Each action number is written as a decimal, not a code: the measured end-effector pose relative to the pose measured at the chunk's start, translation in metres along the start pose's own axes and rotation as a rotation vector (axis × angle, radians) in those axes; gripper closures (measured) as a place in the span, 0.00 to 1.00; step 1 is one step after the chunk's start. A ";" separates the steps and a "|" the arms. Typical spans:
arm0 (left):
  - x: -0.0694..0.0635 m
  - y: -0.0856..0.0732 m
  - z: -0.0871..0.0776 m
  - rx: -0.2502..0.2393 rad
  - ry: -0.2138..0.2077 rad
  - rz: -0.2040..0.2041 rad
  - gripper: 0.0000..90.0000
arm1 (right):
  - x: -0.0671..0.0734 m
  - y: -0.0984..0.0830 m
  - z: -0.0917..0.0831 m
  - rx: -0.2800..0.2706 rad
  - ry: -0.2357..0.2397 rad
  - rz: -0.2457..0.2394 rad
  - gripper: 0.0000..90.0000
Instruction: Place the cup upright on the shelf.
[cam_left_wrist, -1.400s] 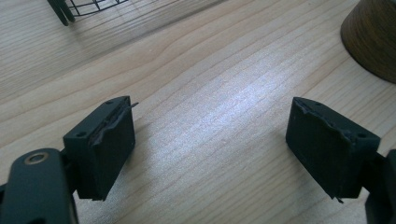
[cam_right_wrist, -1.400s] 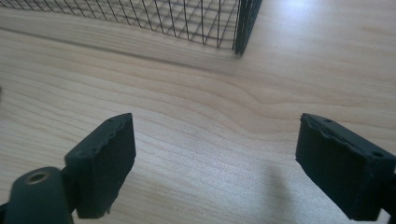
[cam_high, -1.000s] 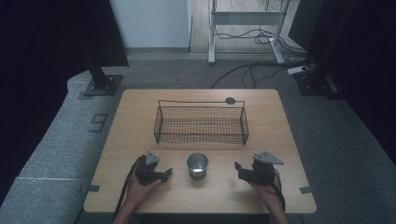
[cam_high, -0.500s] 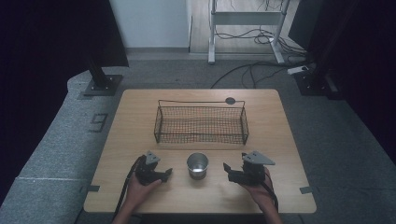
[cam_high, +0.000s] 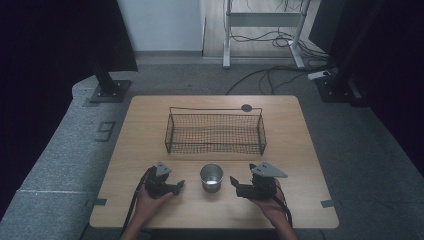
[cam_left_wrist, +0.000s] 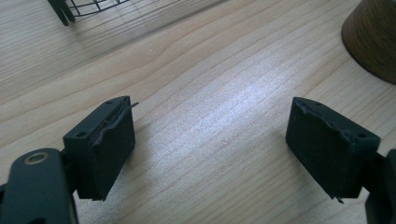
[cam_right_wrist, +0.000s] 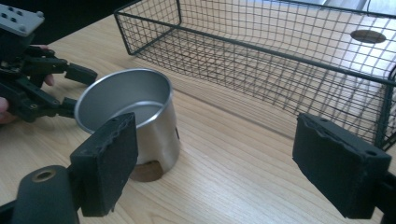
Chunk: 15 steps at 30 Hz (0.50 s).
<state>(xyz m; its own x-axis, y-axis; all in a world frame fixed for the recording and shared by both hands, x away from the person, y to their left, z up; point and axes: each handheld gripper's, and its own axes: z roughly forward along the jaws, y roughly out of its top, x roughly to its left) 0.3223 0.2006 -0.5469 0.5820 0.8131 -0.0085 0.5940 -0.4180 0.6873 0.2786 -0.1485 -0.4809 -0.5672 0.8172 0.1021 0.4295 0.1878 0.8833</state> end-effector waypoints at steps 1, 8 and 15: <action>0.000 0.000 0.000 0.000 0.000 0.000 0.17 | 0.001 0.000 0.000 -0.001 0.003 -0.001 0.16; 0.000 0.000 0.000 0.001 0.000 0.001 0.17 | 0.008 0.002 0.004 -0.004 0.014 0.004 0.15; 0.000 0.000 0.000 0.002 0.001 0.003 0.17 | 0.018 0.004 0.007 0.000 0.041 -0.013 0.15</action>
<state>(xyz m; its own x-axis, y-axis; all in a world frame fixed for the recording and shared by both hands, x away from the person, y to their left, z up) 0.3223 0.2008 -0.5468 0.5831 0.8124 -0.0062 0.5936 -0.4208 0.6860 0.2747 -0.1291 -0.4792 -0.6009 0.7918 0.1093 0.4223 0.1983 0.8845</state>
